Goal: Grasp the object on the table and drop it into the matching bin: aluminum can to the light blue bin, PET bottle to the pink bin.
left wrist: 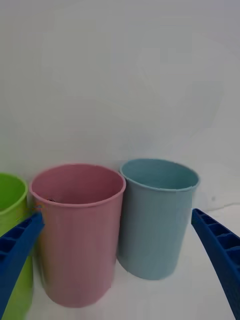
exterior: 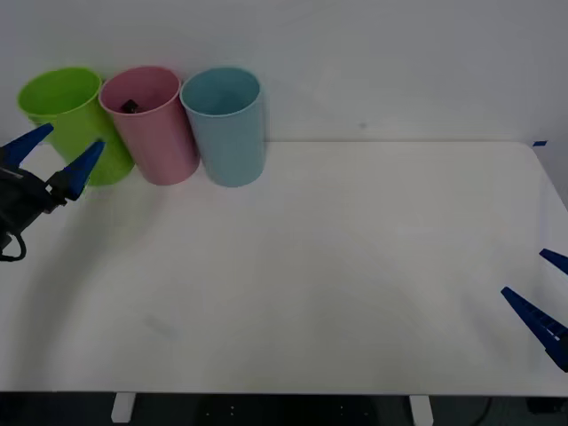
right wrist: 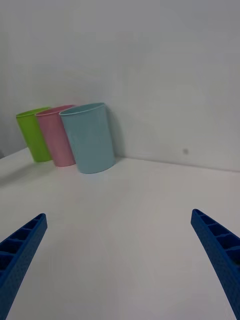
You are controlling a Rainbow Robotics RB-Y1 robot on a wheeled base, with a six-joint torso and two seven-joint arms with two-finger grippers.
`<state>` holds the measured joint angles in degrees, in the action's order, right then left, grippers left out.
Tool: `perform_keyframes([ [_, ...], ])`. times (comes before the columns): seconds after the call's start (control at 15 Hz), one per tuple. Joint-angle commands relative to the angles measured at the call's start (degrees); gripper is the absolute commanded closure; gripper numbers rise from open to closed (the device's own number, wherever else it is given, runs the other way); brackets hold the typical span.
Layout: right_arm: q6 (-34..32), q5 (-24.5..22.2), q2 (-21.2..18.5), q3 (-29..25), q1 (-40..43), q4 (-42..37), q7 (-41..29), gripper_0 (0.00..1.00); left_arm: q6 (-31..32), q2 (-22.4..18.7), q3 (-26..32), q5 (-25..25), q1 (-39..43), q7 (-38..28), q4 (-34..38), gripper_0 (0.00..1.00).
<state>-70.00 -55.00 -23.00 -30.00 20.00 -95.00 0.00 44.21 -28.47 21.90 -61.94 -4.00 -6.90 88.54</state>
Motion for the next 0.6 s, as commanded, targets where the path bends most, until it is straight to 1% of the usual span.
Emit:
perform_keyframes([
  [0.07,0.0,0.0,0.0,0.0,0.0,0.0,0.0,0.00,5.0,-0.1,2.6,0.2,3.5,1.2,0.7,0.00],
  [0.33,0.0,0.0,0.0,0.0,0.0,0.0,0.0,0.00,10.7,-0.1,6.1,0.5,7.4,3.3,1.3,0.00],
  [0.6,0.0,0.0,0.0,0.0,0.0,0.0,0.0,0.00,12.2,-1.1,6.8,1.9,11.5,9.4,1.3,0.00],
])
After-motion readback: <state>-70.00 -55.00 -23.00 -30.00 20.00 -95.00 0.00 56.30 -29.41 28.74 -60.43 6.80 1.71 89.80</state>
